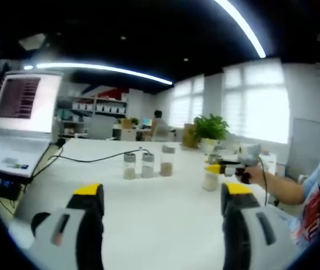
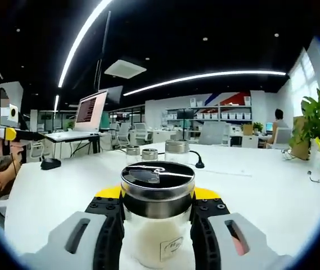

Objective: Rotate the seasoning bottle until the label or dispensing opening points toward the visible target arrow and the bottle remains upright within the marked orientation range

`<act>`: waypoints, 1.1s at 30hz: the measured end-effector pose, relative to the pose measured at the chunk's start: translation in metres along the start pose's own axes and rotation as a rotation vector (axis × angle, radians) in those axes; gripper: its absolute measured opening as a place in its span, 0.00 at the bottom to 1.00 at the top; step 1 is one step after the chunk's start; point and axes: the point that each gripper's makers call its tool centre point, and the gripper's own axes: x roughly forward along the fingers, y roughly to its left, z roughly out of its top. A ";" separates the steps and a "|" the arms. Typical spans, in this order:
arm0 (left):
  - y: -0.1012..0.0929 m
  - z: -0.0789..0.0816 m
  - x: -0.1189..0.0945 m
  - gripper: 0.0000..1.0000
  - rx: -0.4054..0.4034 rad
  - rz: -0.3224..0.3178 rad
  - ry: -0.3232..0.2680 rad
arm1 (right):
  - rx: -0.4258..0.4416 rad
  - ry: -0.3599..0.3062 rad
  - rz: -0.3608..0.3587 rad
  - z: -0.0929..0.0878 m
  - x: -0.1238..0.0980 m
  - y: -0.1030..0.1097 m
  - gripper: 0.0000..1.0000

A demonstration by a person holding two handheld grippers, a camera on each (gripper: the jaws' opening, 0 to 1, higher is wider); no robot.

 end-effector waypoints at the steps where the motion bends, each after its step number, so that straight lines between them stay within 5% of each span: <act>1: 0.000 0.001 -0.001 0.91 0.001 0.002 -0.003 | -0.004 0.005 -0.006 0.000 0.000 0.001 0.44; 15: 0.005 0.000 -0.002 0.91 -0.002 0.021 0.000 | 0.006 0.012 -0.191 -0.004 -0.003 -0.003 0.44; 22: 0.007 -0.002 -0.001 0.90 0.071 0.063 0.027 | 0.011 0.010 -0.233 -0.005 -0.003 -0.006 0.44; 33: 0.013 0.000 -0.004 0.89 0.039 0.067 0.007 | 0.072 -0.041 -0.233 0.000 -0.002 -0.008 0.45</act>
